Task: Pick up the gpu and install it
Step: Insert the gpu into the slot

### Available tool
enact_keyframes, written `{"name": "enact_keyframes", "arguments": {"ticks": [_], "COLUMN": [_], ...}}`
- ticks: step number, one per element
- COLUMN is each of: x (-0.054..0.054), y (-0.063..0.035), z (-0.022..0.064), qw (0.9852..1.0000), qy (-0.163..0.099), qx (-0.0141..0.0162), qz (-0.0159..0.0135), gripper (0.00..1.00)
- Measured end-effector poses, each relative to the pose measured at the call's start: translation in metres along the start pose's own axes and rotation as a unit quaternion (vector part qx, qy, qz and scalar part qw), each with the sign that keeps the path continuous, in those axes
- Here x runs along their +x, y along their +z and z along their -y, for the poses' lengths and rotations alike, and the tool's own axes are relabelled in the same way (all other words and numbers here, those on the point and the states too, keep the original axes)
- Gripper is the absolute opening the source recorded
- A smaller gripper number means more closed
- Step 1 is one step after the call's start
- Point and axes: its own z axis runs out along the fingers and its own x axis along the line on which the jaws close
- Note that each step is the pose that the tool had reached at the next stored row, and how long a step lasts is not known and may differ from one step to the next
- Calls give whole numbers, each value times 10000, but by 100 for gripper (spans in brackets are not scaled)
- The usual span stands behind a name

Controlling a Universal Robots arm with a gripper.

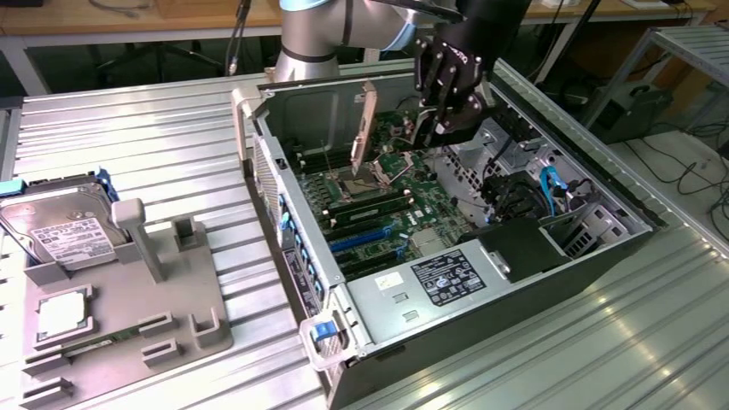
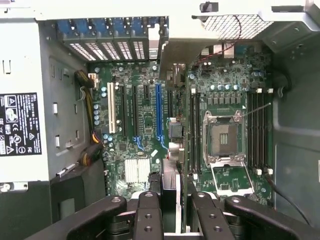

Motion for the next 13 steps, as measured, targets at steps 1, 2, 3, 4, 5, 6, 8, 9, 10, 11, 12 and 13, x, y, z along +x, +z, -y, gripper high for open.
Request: {"name": "enact_keyframes", "arguments": {"ticks": [1,2,3,4,5,6,8,9,10,11,12,13], "x": [2,6,19,23,26,27,27,25,26,26,25,26], "y": [8,22,33,54,61,62,67,73,78,80,81,80], "z": [0,-2,-6,-6,-6,-5,-6,-6,-5,-5,-5,-5], "qw": [10000,10000,9999,9999,9999,9999,9999,9999,9998,9998,9997,9997], "qy": [-43,-91,-116,-126,-129,-134,-134,-132,-132,-131,-130,-130], "qx": [0,0,-1,-1,6,17,21,22,24,29,30,30], "qz": [0,1,13,21,21,15,-46,-93,-116,-158,-185,-186], "gripper": [28,28,28,28,28,28,28,28,28,28,28,28]}}
